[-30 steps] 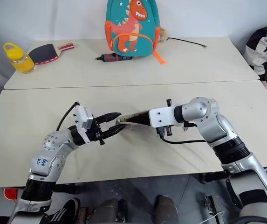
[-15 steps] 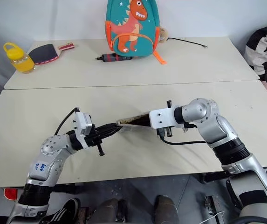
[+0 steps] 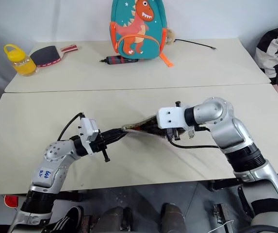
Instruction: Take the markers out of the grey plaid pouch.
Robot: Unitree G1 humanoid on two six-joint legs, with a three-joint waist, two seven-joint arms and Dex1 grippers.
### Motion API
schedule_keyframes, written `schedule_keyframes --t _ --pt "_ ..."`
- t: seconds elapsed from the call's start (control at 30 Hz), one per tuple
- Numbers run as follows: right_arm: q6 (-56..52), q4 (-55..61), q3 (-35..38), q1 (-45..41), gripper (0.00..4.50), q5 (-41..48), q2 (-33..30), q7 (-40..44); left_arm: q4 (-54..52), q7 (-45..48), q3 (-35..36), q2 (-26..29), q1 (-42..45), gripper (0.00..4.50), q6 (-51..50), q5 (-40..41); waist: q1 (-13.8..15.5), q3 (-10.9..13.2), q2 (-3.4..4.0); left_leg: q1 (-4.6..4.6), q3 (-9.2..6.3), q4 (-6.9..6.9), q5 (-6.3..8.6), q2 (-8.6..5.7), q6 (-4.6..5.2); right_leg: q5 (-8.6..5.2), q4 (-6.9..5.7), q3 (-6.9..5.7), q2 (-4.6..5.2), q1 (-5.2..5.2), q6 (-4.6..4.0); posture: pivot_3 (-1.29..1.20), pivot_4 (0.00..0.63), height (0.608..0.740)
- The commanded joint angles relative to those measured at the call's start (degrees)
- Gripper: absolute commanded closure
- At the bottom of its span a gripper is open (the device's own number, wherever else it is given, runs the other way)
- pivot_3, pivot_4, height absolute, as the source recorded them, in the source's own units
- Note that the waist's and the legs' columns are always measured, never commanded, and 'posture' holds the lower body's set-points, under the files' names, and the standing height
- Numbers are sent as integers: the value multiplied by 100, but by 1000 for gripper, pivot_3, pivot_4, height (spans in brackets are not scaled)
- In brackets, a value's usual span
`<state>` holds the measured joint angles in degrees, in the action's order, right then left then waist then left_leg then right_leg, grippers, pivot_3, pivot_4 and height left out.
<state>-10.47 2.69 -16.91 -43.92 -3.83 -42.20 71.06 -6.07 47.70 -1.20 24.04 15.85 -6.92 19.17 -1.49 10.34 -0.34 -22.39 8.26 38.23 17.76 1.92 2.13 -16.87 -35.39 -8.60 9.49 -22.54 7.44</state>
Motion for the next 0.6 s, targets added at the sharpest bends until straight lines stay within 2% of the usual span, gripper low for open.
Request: schedule_keyframes --t 0.03,0.17,0.3,0.47,0.57,0.6 --pt "-187 400 366 25 3964 319 -209 98 100 -16 81 71 39 4500 207 -85 -1 0 0 0 0 -1 0 0 0 0 0 0 0 0 0 0 150 740" --pt "-487 620 480 75 3964 568 -403 269 168 -129 59 -1 116 4500 303 -142 5 0 0 0 1 0 0 0 0 0 1 0 0 0 0 0 150 740" --pt "-961 909 820 179 3964 1196 -554 465 318 -153 176 71 195 4500 394 -163 8 0 0 -1 0 0 1 -1 2 0 2 0 2 0 0 0 150 740" --pt "-1967 1105 1496 42 3964 2409 -259 244 477 -125 410 165 261 4500 292 14 -3 0 -1 0 -3 -1 1 1 2 0 1 -3 3 0 0 0 150 740" --pt "-1795 709 1653 -173 3964 2312 -153 -121 417 -103 419 172 195 4500 263 25 -6 0 0 1 -1 -1 1 1 2 0 1 -2 3 0 0 0 150 740" --pt "-1415 261 1573 -276 3964 1874 -191 -469 329 -119 455 136 167 4500 161 143 -6 0 0 0 -1 -1 1 1 2 0 1 -2 3 -1 0 0 150 740"
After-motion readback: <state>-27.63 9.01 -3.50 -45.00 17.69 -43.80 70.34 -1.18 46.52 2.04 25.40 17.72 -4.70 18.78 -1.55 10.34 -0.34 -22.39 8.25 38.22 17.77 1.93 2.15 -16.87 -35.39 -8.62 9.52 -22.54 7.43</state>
